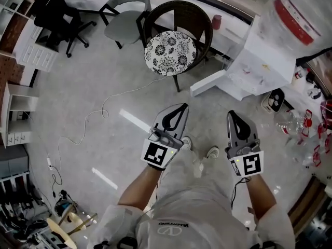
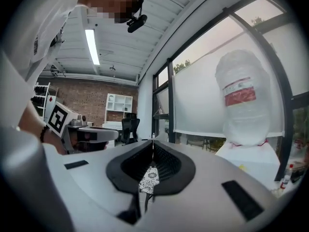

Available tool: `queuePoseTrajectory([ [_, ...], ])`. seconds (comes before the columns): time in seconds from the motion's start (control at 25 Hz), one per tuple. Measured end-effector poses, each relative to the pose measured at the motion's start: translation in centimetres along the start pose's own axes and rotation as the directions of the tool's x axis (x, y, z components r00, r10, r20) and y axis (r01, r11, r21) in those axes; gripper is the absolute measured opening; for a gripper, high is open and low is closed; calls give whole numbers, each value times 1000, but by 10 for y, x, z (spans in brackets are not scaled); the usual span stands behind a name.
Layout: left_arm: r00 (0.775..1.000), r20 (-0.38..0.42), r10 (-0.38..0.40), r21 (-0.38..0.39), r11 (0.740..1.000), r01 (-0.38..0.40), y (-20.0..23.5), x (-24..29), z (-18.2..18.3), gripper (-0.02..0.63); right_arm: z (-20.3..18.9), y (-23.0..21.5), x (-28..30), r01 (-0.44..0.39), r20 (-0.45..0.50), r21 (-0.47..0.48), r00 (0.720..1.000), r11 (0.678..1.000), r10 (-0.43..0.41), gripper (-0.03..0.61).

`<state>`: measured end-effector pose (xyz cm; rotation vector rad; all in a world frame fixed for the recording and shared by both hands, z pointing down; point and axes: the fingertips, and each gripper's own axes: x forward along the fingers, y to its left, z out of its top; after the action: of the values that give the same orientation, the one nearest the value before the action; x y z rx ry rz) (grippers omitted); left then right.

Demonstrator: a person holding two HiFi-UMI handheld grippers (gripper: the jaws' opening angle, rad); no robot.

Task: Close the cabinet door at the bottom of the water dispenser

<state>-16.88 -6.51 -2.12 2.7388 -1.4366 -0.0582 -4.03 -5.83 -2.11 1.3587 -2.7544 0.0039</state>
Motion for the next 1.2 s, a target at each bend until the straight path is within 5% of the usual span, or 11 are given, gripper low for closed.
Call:
queuePoseTrajectory([
  [0.48,999,-23,26,68,997,-25,49,69,-306,2,-305,-40,94,-83,41,82,996,993,80,17],
  [0.68,998,-35,54,121,991,-49,74,84,-410,2,-398,-44,130,-84,69,115,995,990,77,17],
  [1.2,1000,10,-9,158,987,7,107,106,-549,2,-545,-20,190,-116,82,121,991,986,107,18],
])
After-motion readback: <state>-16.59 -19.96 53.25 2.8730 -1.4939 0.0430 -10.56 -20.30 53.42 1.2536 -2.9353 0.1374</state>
